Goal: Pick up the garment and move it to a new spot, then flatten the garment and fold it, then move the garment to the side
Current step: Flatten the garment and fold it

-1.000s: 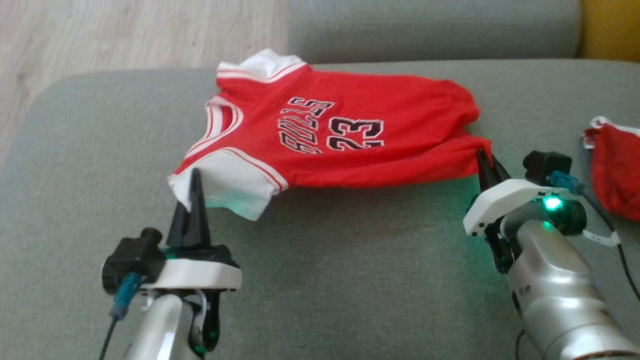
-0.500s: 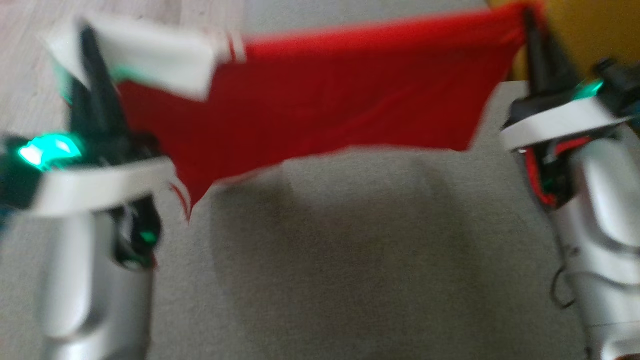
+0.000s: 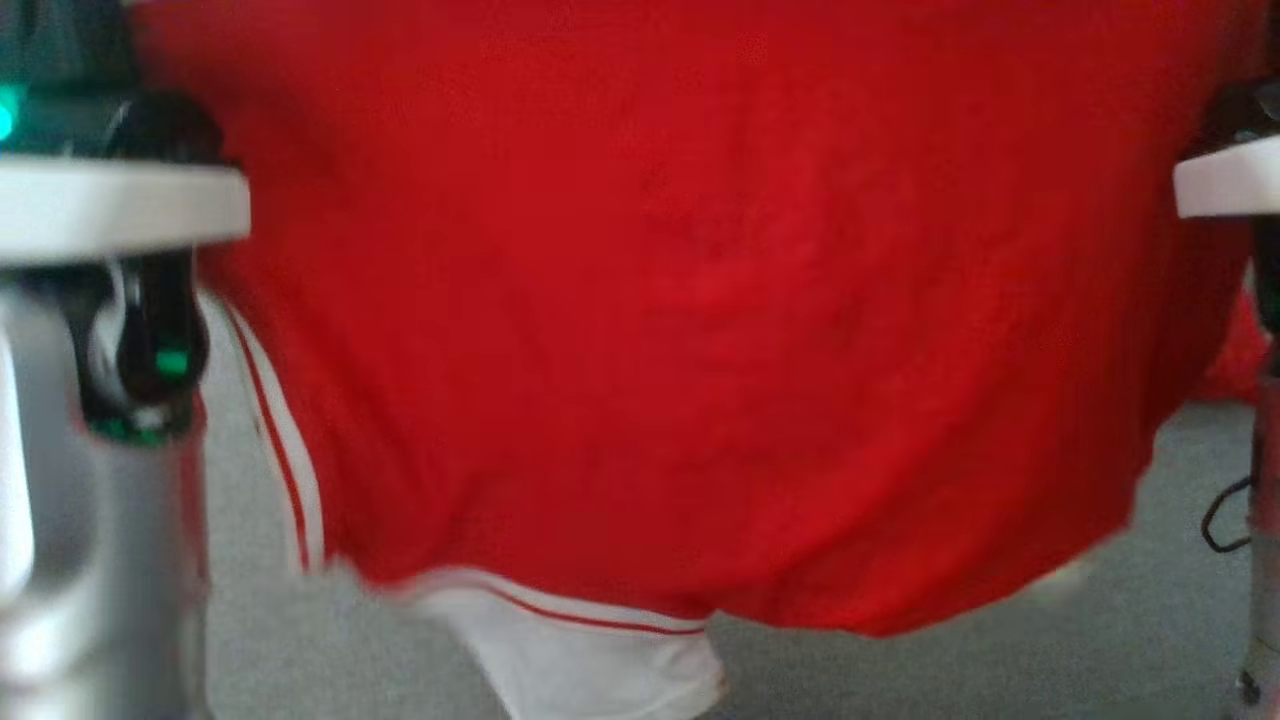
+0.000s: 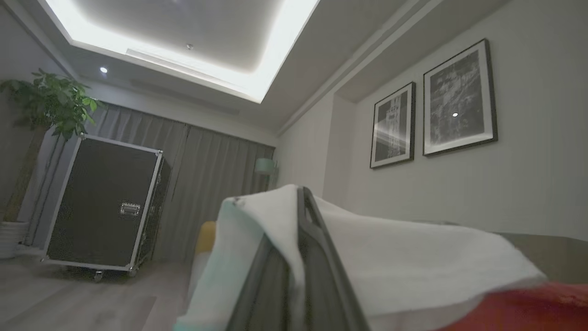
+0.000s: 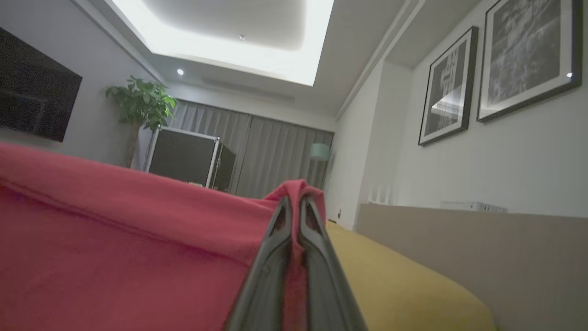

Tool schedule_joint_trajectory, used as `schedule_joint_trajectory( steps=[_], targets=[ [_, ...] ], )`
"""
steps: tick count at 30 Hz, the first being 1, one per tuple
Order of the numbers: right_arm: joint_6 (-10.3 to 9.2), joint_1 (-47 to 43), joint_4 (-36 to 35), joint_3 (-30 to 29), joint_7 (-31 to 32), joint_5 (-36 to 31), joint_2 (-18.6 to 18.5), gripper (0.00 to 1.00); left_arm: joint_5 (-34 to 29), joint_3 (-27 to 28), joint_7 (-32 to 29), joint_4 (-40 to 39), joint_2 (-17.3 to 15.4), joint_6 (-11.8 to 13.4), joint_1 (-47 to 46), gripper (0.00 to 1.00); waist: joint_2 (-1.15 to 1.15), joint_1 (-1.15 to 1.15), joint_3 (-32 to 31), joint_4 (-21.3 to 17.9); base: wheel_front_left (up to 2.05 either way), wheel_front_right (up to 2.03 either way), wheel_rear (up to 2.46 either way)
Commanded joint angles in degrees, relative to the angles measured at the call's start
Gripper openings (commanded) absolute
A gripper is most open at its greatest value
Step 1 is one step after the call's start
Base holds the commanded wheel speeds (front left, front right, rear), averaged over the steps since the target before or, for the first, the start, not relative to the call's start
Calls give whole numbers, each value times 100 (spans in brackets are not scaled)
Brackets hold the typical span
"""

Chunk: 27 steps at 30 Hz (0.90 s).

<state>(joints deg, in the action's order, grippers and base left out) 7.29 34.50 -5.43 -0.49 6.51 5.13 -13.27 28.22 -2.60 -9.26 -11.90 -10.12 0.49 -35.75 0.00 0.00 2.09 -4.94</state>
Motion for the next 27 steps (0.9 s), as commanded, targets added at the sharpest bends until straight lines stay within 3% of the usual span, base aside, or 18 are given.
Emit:
schedule_joint_trajectory(
  steps=[1, 5, 8, 11, 16, 20, 27],
  targets=[
    [20, 321, -22, 111, 108, 48, 19, 0, -21, 156, -52, 86, -275, -58, -574, 0, 0, 0, 484, 18, 0, 0, 0],
    [20, 1120, 884, 350, 273, 138, -86, 0, -97, 26, -131, 1421, -469, -269, -1502, 0, 0, 0, 1128, 55, 0, 0, 0],
    [20, 1982, 1860, 715, 59, 63, -235, 0, -268, -112, 1, 2400, -640, -442, -2306, 0, 0, 0, 1487, 53, 0, 0, 0],
    [20, 2919, 2782, 798, -472, -124, -283, 0, -448, -188, 383, 3178, -733, -527, -3190, 0, 0, 0, 1737, 105, 0, 0, 0],
    [20, 3944, 4022, 455, -1456, -677, -163, 0, -614, -355, 1051, 4220, -743, -642, -4201, 0, 0, 0, 1908, 220, 0, 0, 0],
    [20, 4073, 4813, 318, -1878, -947, -56, 0, -671, -655, 1416, 4833, -707, -736, -4312, 0, 0, 0, 1912, 299, 0, 0, 0],
    [20, 3551, 5676, 511, -2079, -956, -58, 0, -484, -1132, 1769, 5337, -632, -791, -3567, 0, 0, 0, 1800, 388, 0, 0, 0]
  ],
)
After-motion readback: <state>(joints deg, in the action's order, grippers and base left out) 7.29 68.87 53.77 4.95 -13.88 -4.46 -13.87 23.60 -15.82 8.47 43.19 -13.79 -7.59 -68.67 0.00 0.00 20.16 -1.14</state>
